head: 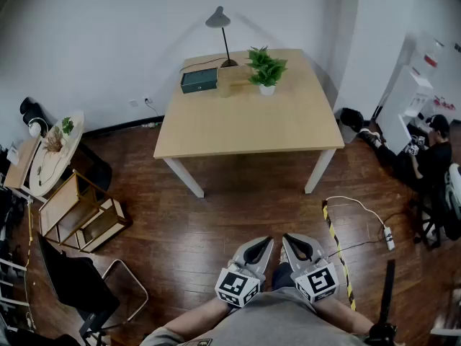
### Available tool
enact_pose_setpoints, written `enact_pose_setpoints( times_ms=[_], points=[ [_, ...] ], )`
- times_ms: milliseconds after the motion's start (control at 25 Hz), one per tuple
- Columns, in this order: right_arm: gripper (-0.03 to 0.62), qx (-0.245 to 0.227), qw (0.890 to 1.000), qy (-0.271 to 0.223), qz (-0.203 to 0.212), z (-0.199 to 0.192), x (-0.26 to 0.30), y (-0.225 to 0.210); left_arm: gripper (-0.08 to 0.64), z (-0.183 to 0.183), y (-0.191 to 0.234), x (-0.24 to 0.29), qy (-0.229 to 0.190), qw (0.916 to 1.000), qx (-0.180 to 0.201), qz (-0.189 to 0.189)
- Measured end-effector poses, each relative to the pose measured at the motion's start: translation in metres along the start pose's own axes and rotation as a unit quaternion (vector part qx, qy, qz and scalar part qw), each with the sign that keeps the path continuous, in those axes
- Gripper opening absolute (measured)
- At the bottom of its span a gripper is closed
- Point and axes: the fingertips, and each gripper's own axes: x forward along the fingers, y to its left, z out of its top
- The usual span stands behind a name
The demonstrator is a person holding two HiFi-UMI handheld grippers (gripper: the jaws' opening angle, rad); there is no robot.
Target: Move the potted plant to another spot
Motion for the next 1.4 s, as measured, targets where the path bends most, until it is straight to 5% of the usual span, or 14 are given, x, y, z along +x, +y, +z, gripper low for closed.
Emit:
enact_pose_setpoints(
  times_ms=[600,920,1400],
  points=[
    [0.006,0.002,0.999,-0.02,0.045,0.037,0.086,-0.171,0.0,0.048,0.058,0.181,0.005,0.9989,0.007,0.046],
    [0.006,0.014,0.998,-0.007,0.06,0.041,0.137,-0.216,0.0,0.055,0.103,0.228,0.015,0.9975,-0.002,0.069],
    [0.006,0.017,1.0,0.021,0.014,0.048,0.269,-0.292,0.0,0.074,0.227,0.324,0.03,0.9991,-0.019,0.025]
  ],
)
